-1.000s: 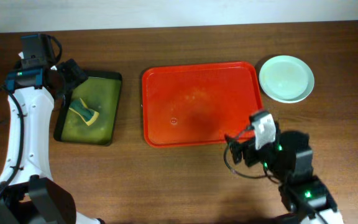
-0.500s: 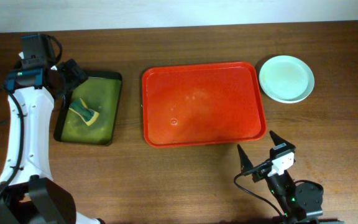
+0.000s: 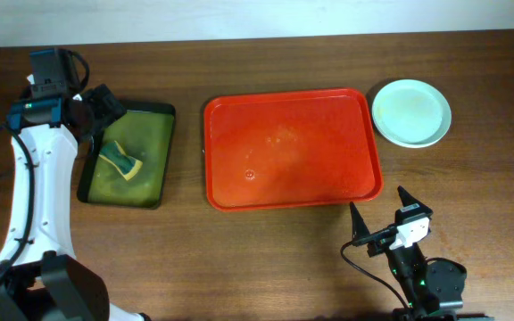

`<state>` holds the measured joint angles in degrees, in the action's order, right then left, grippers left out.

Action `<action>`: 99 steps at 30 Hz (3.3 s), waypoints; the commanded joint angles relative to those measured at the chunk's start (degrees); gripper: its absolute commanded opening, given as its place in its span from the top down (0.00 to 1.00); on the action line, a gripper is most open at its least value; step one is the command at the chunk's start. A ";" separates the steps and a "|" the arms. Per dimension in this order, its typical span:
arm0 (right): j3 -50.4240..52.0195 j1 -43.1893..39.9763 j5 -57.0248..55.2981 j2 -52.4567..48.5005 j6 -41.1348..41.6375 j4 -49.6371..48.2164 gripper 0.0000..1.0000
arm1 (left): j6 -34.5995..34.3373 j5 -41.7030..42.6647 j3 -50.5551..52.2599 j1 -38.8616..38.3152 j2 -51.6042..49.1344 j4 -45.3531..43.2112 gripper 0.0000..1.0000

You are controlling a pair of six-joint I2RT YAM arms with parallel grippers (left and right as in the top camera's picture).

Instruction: Clean dirty plates on tray and stack at the side

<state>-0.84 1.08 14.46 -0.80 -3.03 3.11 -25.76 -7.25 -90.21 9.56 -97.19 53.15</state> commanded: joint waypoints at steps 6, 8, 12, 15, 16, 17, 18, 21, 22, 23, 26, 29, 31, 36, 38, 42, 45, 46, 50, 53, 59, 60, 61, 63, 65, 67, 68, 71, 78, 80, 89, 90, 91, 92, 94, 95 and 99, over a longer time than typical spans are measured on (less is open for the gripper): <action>0.52 -0.50 -0.11 0.61 0.31 0.07 0.02 | 0.09 0.17 0.00 0.46 -0.31 -0.04 0.01; 0.52 -0.50 -0.11 0.61 0.28 0.07 0.02 | 0.09 0.17 0.00 0.46 -0.31 -0.02 0.01; 0.52 -0.50 -0.11 0.61 0.28 0.09 0.02 | 0.09 0.17 0.00 0.46 -0.31 0.66 0.01; 0.52 -0.50 -0.09 0.61 0.31 0.07 0.02 | 0.13 -2.45 0.02 1.07 0.92 1.95 0.01; 0.52 -0.50 -0.09 0.61 0.28 0.07 0.02 | 2.38 -3.37 0.09 1.09 2.12 5.11 0.01; 0.52 -0.50 -0.09 0.61 0.28 0.07 0.02 | 5.81 -4.68 0.24 1.03 3.34 9.18 0.01; 0.52 -0.50 -0.11 0.61 0.31 0.09 0.02 | 6.60 -8.41 1.40 0.72 5.70 13.62 0.01; 0.52 -0.50 -0.11 0.61 0.28 0.09 0.02 | 9.64 -11.65 10.34 0.57 14.32 10.23 0.01; 0.52 -0.50 -0.09 0.61 0.31 0.07 0.02 | 9.60 -11.56 15.54 0.57 18.86 8.79 0.00; 0.52 -0.50 -0.09 0.61 0.28 0.09 0.02 | 9.64 -10.58 22.88 0.35 25.75 5.73 0.01; 0.52 -0.50 -0.09 0.61 0.31 0.09 0.02 | 10.47 -10.51 44.65 -2.16 49.59 -9.44 0.01; 0.52 -0.50 -0.11 0.61 0.28 0.07 0.01 | 10.47 -9.42 54.73 -2.45 66.27 -13.25 0.01; 0.52 -0.50 -0.11 0.61 0.31 0.09 0.02 | 10.45 -7.17 57.20 -2.43 76.78 -13.18 0.01; 0.52 -0.50 -0.11 0.61 0.31 0.09 0.02 | 10.45 -1.77 61.99 -2.43 88.06 -17.35 0.01; 0.52 -0.50 -0.09 0.61 0.31 0.09 0.02 | 10.47 1.20 65.94 -2.45 89.72 -24.11 0.01; 0.52 -0.50 -0.11 0.61 0.31 0.09 0.02 | 18.71 11.96 76.28 -2.45 93.31 -43.78 0.01; 0.52 -0.50 -0.09 0.61 0.31 0.07 0.02 | 22.82 16.94 83.03 -2.45 96.08 -53.22 0.01; 0.52 -0.50 -0.09 0.61 0.28 0.09 0.02 | 22.82 16.92 84.87 -2.45 96.76 -54.14 0.01; 0.52 -0.50 -0.09 0.61 0.31 0.07 0.02 | 22.82 15.43 89.72 -4.11 96.89 -62.36 0.01; 0.52 -0.50 -0.11 0.61 0.28 0.09 0.02 | 22.82 9.25 89.74 -7.21 96.91 -61.90 0.01; 0.52 -0.50 -0.09 0.61 0.28 0.07 0.02 | 23.08 3.98 89.74 -7.32 96.91 -48.61 0.01; 0.52 -0.50 -0.11 0.61 0.28 0.07 0.02 | 23.98 3.98 89.74 -7.32 96.91 -48.74 0.01; 0.52 -0.50 -0.11 0.61 0.28 0.09 0.02 | 24.13 4.02 89.74 -7.32 96.91 -48.57 0.01; 0.52 -0.50 -0.09 0.61 0.31 0.07 0.02 | 25.92 4.61 89.74 -7.32 96.91 -48.43 0.01; 0.52 -0.50 -0.11 0.61 0.28 0.07 0.02 | 28.04 4.61 89.74 -7.32 96.91 -48.37 0.01; 0.52 -0.50 -0.09 0.61 0.28 0.09 0.02 | 28.00 5.33 89.74 -7.32 96.91 -48.28 0.01; 0.52 -0.50 -0.09 0.61 0.31 0.07 0.02 | 28.04 5.49 89.74 -7.32 96.91 -48.15 0.01; 0.52 -0.50 -0.11 0.61 0.31 0.09 0.02 | 29.99 5.31 89.74 -7.28 96.91 -48.50 0.00; 0.52 -0.50 -0.11 0.61 0.28 0.07 0.02 | 29.99 5.31 89.72 -7.28 96.85 -48.50 0.01; 0.52 -0.50 -0.11 0.61 0.28 0.07 0.02 | 29.99 5.31 89.72 -7.28 96.85 -48.50 0.01; 0.52 -0.50 -0.09 0.61 0.28 0.07 0.02 | 29.99 5.31 89.72 -7.28 96.85 -48.50 0.01; 0.52 -0.50 -0.11 0.61 0.31 0.09 0.02 | 29.99 5.31 89.72 -7.28 96.85 -48.50 0.01; 0.52 -0.50 -0.11 0.61 0.31 0.09 0.02 | 29.99 5.31 89.72 -7.28 96.85 -48.50 0.01; 0.52 -0.50 -0.11 0.61 0.31 0.07 0.02 | 29.99 5.31 89.72 -7.28 96.85 -48.50 0.01; 0.52 -0.50 -0.11 0.61 0.31 0.07 0.02 | 29.99 5.31 89.72 -7.28 96.85 -48.50 0.01; 0.52 -0.50 -0.11 0.61 0.31 0.07 0.02 | 29.99 5.31 89.72 -7.28 96.85 -48.50 0.01; 0.52 -0.50 -0.09 0.61 0.31 0.07 0.02 | 29.99 5.31 89.72 -7.28 96.85 -48.48 0.01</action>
<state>-0.82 1.04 14.46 -0.58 -3.01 3.11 3.49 -1.98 -0.84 2.52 -0.62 4.73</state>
